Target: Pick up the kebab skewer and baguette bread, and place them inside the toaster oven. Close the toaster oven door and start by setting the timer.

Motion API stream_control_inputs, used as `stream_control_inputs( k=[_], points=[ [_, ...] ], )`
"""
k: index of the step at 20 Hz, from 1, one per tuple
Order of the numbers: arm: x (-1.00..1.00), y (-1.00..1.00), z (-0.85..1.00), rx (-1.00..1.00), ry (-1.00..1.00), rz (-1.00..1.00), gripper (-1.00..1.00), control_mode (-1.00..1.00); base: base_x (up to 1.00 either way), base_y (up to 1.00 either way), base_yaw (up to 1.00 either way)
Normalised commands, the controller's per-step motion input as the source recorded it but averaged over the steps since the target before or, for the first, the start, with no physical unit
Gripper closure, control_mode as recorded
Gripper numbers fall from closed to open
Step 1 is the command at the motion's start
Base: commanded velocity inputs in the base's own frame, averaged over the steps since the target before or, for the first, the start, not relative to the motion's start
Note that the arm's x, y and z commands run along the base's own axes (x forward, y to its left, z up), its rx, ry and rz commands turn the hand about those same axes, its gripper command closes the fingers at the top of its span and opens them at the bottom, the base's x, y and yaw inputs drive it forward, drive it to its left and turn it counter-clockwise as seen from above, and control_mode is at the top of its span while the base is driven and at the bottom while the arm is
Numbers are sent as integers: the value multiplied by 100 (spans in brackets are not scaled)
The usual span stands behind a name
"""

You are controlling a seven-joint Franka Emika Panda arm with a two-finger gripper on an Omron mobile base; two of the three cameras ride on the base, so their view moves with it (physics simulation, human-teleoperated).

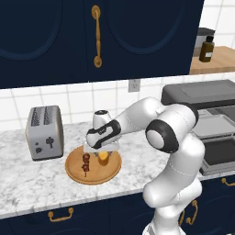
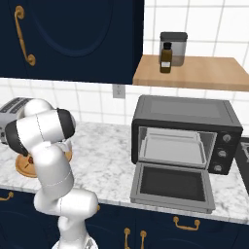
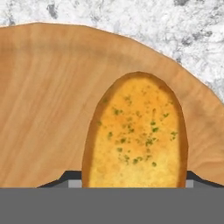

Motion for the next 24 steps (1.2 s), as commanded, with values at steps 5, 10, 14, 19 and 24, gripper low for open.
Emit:
stream_control_inputs(
  k=[5, 10, 14, 19, 24],
  points=[
    [-26, -19, 10, 0, -13, -1, 100, -100, 0, 0, 0],
    [-68, -56, 78, 1, -16, -8, 100, -100, 0, 0, 0],
    [-68, -79, 100, 4, -1, -16, 100, -100, 0, 0, 0],
    [-67, -90, 88, 3, -5, -17, 100, -100, 0, 0, 0],
    [-90, -98, 86, 0, -11, -27, 100, -100, 0, 0, 0]
  ],
)
